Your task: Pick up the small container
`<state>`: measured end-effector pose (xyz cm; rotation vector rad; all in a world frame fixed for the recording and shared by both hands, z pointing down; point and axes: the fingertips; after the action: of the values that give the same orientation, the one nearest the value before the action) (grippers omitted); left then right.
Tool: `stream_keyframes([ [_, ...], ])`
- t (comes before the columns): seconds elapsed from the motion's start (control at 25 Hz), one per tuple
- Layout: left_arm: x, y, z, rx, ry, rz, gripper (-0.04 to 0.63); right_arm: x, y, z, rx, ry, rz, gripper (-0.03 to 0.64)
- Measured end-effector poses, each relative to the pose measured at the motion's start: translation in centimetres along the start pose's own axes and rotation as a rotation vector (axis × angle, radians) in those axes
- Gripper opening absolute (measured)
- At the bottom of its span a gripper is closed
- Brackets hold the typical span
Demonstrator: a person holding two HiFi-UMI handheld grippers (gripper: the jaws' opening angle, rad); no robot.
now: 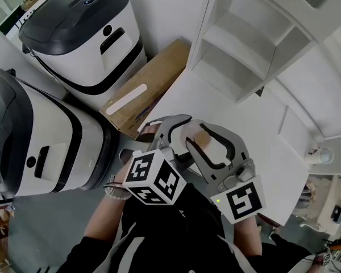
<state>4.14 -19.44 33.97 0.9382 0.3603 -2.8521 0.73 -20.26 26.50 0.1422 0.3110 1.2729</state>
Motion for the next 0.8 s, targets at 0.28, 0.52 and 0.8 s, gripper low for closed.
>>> stream_keyframes([
  [0.28,-0.14,0.01,0.04,-0.003,0.002,0.006,0.367,-0.06,-0.06,0.10,-0.005,0.003,0.005,0.147],
  [0.52,-0.26,-0.07,0.10,-0.004,-0.003,0.014,0.367,-0.07,-0.03,0.20,0.004,0.004,0.011,0.147],
  [0.8,-0.26,-0.20,0.25,-0.005,0.003,0.016,0.367,-0.05,0.11,0.37,0.002,0.017,0.011,0.147],
])
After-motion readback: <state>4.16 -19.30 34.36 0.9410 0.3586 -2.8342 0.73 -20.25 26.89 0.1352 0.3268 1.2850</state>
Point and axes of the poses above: the fingertips, and each gripper's own axes: x backward along the fingers, y to its left, z out of its underside, and after that the axes turned 12 degrees about z, right-handed
